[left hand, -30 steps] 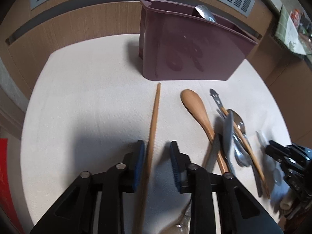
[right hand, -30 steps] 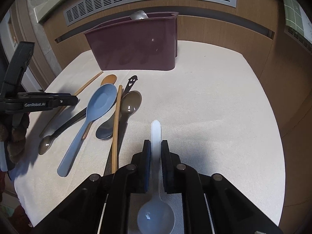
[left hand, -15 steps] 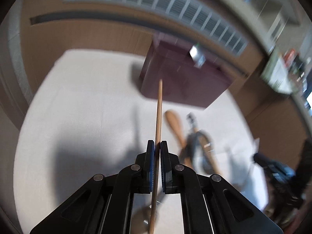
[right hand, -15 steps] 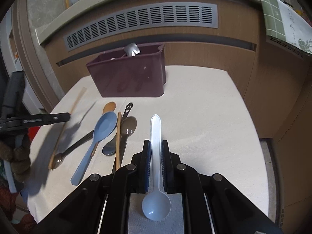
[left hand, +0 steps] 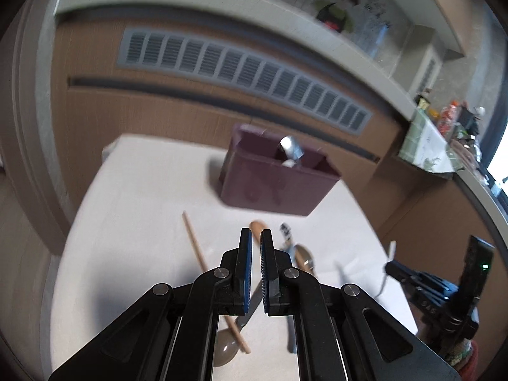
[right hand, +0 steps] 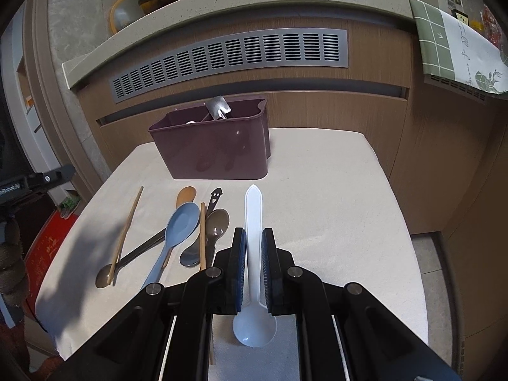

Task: Organize utensils
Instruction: 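Grasp a wooden chopstick with the left tool while the right tool holds the white spoon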

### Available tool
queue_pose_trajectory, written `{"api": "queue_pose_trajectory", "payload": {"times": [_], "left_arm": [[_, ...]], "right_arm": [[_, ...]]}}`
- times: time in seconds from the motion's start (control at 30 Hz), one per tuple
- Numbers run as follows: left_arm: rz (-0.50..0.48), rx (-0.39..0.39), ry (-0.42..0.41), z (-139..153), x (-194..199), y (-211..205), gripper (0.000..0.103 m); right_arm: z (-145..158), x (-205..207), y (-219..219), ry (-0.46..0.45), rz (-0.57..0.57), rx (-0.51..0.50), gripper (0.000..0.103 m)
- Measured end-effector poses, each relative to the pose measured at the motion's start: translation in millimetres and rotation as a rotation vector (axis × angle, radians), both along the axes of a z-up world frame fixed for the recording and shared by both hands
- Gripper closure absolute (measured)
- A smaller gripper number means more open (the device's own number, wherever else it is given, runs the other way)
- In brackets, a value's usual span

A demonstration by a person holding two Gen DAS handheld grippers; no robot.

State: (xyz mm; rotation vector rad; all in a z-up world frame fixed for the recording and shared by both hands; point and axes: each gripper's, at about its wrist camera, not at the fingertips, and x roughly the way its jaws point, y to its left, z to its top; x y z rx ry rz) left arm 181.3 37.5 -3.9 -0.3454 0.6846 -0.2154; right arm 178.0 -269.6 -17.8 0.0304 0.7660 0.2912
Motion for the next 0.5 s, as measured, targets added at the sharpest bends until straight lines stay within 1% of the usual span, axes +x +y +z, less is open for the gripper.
{"api": "queue_pose_trajectory", "payload": {"times": [0.1,0.17,0.23,0.27,0.33,0.5], "left_arm": [[0.068,-0.004,0.086,-24,11,8,0.096],[0.089,-0.014,0.143,-42,20,12,0.095],[0.096,-0.041,0.206,-59,29,14,0.093],[0.099,-0.056,0.228,-65,32,15,0.089],[0.099,-0.071,0.267,-76,40,14,0.083],[0.08,-0.08,0.341,-94,62,0,0.082]], "right_arm": [[-2,-1,-3,0.005,-0.007,-0.002,0.093],[-5,-1,-5,0.019,-0.005,0.002,0.093],[-9,0,-6,0.032,-0.005,0.006,0.093],[-11,0,-7,0.036,-0.005,0.007,0.093],[-15,1,-8,0.046,-0.007,0.01,0.093],[-24,5,-11,0.068,-0.011,0.021,0.093]]}}
